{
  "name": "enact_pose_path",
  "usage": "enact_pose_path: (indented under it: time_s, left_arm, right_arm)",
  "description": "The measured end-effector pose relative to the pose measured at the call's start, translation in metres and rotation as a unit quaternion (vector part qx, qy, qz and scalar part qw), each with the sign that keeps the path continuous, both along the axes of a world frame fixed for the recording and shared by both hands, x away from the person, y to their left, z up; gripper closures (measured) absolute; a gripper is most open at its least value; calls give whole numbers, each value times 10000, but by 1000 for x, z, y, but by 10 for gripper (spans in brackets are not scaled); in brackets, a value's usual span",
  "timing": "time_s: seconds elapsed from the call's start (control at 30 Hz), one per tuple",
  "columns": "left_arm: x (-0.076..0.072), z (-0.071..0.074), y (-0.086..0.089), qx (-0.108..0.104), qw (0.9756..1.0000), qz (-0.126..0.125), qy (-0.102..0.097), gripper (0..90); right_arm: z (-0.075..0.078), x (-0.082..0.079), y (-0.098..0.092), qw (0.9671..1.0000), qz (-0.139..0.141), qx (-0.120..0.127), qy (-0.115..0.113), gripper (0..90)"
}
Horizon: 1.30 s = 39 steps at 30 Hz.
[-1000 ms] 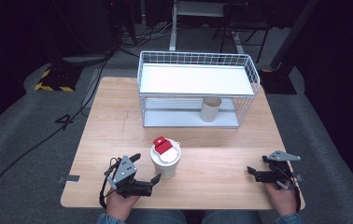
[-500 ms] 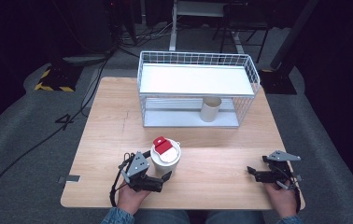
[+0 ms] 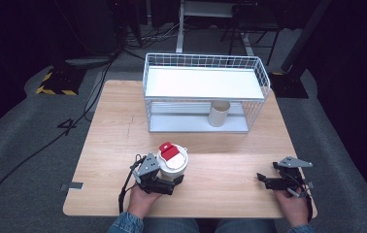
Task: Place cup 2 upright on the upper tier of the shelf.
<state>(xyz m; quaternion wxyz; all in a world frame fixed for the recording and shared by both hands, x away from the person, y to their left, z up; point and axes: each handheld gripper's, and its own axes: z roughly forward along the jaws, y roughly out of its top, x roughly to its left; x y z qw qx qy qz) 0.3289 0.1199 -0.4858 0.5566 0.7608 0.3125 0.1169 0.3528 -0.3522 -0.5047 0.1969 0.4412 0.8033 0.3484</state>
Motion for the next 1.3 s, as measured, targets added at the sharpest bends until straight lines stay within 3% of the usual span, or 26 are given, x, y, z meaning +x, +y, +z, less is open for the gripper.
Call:
enact_pose_path:
  time_s: [0.17,0.57,1.07,1.3]
  left_arm:
    - [2,-1,2,-142,9998,-89,-55,39]
    - [0,0,1,-19,9996,-41,-270,79]
    - [-3,2,0,-48,9998,113,-187,87]
    - [-7,10,2,-96,9994,171,-268,89]
  right_arm:
    - [0,0,0,10000,0,-2,-2,140]
    - [0,0,0,10000,0,-3,-3,140]
    - [0,0,1,10000,-32,0,-3,140]
    - [0,0,1,10000,-46,4,-4,140]
